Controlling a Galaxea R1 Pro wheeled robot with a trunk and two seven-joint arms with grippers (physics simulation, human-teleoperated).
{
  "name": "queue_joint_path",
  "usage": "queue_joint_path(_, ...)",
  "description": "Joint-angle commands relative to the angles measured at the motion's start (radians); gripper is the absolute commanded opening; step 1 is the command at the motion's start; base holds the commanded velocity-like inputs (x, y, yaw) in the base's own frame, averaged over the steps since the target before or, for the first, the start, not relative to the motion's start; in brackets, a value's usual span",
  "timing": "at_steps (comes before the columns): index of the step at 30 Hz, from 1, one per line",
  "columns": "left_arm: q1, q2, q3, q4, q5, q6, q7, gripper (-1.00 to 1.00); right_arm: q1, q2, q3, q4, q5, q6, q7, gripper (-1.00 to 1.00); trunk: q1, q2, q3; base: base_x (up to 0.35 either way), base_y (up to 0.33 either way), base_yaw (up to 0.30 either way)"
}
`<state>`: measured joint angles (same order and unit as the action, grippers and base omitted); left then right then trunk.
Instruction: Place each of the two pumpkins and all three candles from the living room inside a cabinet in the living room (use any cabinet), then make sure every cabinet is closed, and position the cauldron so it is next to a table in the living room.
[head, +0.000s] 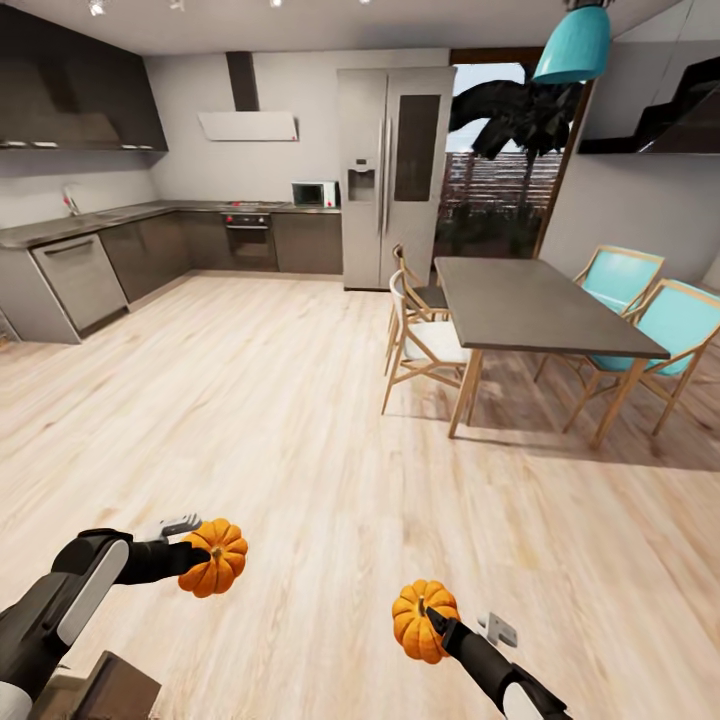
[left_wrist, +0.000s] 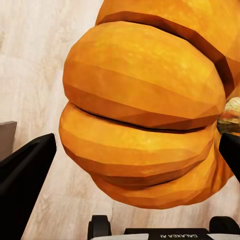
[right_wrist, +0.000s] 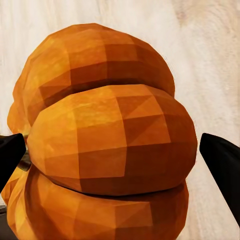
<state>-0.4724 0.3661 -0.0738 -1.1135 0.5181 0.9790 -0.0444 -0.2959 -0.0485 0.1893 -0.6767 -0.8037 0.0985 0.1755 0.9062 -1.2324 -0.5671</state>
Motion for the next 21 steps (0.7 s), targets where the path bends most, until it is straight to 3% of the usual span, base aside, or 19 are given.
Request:
queue_joint_path(1, -0.001, 0.001, -0.002, 0.000, -0.004, 0.003, -0.005, -1.00, 0.000, -0.001, 0.003, -0.001, -0.009, 0.003, -0.004, -1.00, 0.000, -0.001, -0.001, 0.001, -0.001, 0.268)
queue_joint_path(21, -0.001, 0.001, -0.004, 0.005, -0.004, 0.003, -0.005, -1.00, 0.000, -0.001, 0.004, -0.001, -0.009, 0.002, -0.014, -1.00, 0.000, -0.001, 0.009, 0.000, -0.072, 0.280)
